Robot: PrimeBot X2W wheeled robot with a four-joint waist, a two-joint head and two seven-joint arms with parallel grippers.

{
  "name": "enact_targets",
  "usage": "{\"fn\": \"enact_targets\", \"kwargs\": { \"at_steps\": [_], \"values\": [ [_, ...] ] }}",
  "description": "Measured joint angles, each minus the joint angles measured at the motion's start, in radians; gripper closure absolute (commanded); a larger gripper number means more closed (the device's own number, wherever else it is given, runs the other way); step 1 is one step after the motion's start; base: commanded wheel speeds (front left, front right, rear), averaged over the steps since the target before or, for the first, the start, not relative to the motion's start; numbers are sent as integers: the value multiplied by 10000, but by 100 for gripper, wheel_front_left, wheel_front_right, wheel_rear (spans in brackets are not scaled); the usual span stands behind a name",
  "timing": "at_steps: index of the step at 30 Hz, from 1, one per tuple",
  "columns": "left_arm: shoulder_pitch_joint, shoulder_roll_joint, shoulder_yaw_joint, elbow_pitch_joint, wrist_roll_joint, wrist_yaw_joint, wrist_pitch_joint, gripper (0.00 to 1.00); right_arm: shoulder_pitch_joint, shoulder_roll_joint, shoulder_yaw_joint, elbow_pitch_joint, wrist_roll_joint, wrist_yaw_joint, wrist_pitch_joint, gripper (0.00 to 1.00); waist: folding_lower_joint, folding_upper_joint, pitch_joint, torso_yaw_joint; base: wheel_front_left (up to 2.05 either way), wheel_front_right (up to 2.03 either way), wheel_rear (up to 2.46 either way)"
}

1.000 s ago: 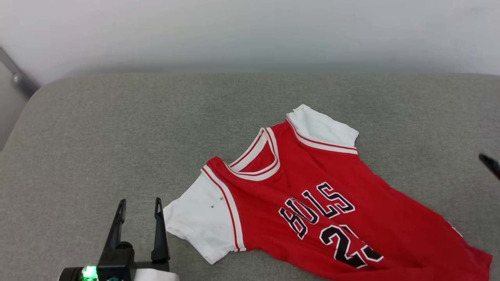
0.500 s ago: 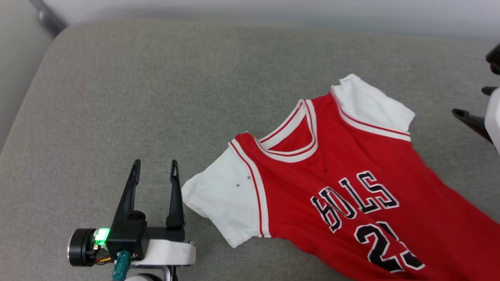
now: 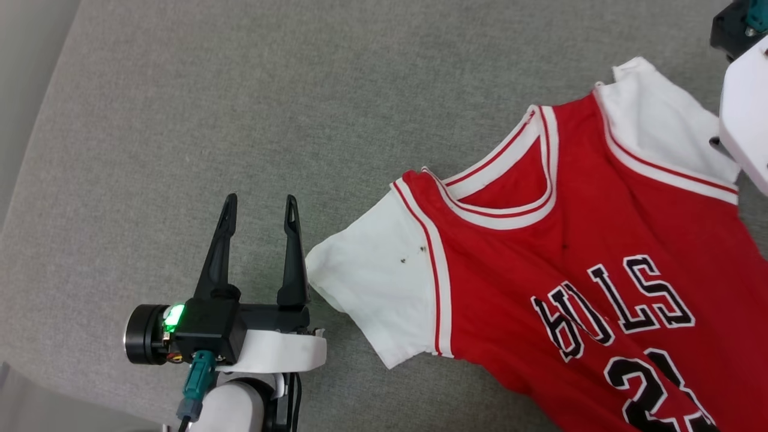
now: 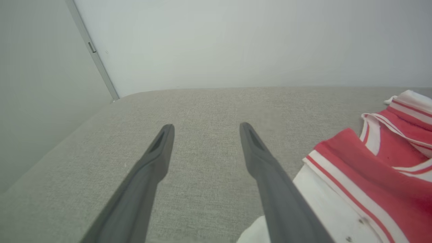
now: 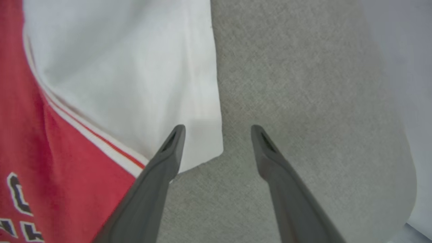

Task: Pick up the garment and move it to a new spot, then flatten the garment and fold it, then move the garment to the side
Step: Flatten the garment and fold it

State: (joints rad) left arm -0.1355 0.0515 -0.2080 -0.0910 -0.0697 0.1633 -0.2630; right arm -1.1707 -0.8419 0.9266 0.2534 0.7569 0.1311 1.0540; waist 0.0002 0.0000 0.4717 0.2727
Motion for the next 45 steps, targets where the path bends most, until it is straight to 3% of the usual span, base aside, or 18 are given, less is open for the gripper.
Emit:
{"fn": "enact_targets", "kwargs": {
  "at_steps": [9, 10, 11, 18, 26, 34, 38, 43, 44, 45],
  "values": [
    [-187, -2, -86, 8, -228, 217, 0, 0, -501, -330, 1469, 301, 374, 0, -422, 0, -1, 0, 685, 314, 0, 0, 0],
    [-204, -2, -86, 33, -228, 219, 0, 0, -598, -351, 1659, 272, 374, 0, -481, 81, -1, 0, 681, 303, 0, 0, 0],
    [-227, -4, -90, 69, -228, 219, 0, 0, -638, -370, 1806, 278, 387, 0, -648, 100, -2, 0, 656, 291, 0, 0, 0],
    [-176, -4, 125, 288, -119, 155, 0, 0, -760, -295, 2633, 535, 633, 4, -2105, 100, -1, 0, 80, 76, 0, 0, 0],
    [632, -4, 548, 410, 123, 69, 0, 0, -545, -1244, 3112, 82, 1212, 2, -3822, 100, -1, 0, -1108, -467, 0, 0, 0],
    [1319, 19, 911, 428, 230, -140, 0, 0, 1488, -2750, 3321, -328, 2196, 2, -4863, 100, -2, 0, -1961, -1420, 0, 0, 0],
    [1313, 21, 953, 458, 305, -288, 0, 0, 2516, -2945, 3335, -48, 2573, 2, -5333, 100, -2, 0, -2126, -1840, 0, 0, 0],
    [1256, 33, 1049, 514, 368, -405, 0, 0, 3817, -2717, 3371, 637, 2897, 2, -5745, 100, -2, 0, -2185, -2110, 0, 0, 0],
    [1257, 40, 1083, 531, 393, -418, 0, 0, 3979, -2546, 3298, 779, 2995, 2, -5894, 75, -2, 0, -2208, -2152, 0, 0, 0],
    [1261, 52, 1116, 548, 393, -445, 0, 0, 4123, -2382, 3216, 911, 3101, 2, -6042, 0, -2, 0, -2244, -2187, 0, 0, 0]
  ]
}}
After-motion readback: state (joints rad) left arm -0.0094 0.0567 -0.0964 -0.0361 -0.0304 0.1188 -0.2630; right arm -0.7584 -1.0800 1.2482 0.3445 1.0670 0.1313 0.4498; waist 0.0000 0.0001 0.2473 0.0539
